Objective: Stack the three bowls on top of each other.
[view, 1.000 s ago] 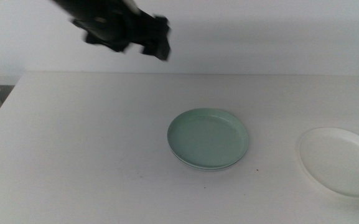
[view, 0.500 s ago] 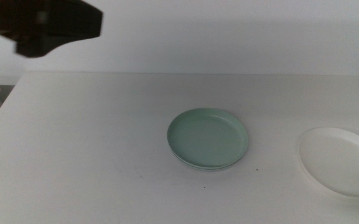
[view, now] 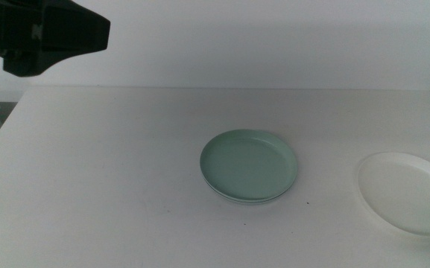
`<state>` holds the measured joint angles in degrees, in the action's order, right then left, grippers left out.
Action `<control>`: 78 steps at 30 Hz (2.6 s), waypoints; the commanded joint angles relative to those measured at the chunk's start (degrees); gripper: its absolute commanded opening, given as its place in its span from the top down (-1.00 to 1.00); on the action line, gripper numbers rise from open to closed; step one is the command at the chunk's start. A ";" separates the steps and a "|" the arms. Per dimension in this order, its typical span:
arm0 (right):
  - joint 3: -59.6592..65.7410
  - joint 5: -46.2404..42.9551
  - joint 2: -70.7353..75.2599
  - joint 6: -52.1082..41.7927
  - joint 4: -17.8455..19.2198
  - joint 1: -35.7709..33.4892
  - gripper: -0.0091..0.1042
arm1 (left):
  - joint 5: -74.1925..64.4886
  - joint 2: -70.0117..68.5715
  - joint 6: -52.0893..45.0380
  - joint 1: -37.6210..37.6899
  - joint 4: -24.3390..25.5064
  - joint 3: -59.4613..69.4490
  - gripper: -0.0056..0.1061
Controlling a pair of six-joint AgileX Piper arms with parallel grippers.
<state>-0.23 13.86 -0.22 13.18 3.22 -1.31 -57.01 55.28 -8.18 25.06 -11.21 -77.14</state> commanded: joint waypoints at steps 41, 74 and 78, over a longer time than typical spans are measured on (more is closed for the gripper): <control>-51.50 37.91 -53.96 10.82 -2.88 0.28 -0.80 | 1.18 -0.17 -0.87 0.05 0.27 0.23 -0.78; -66.14 35.45 -105.13 -11.01 -10.24 18.84 -0.79 | 1.19 -0.17 -0.88 0.05 0.27 0.23 -0.78; -66.14 33.85 -107.89 -13.18 -12.67 19.34 -0.59 | 1.09 -0.17 -0.99 0.05 0.27 0.23 -0.78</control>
<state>-65.91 48.82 -107.45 1.59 -8.38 17.62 -56.63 55.28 -9.02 25.06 -11.00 -77.14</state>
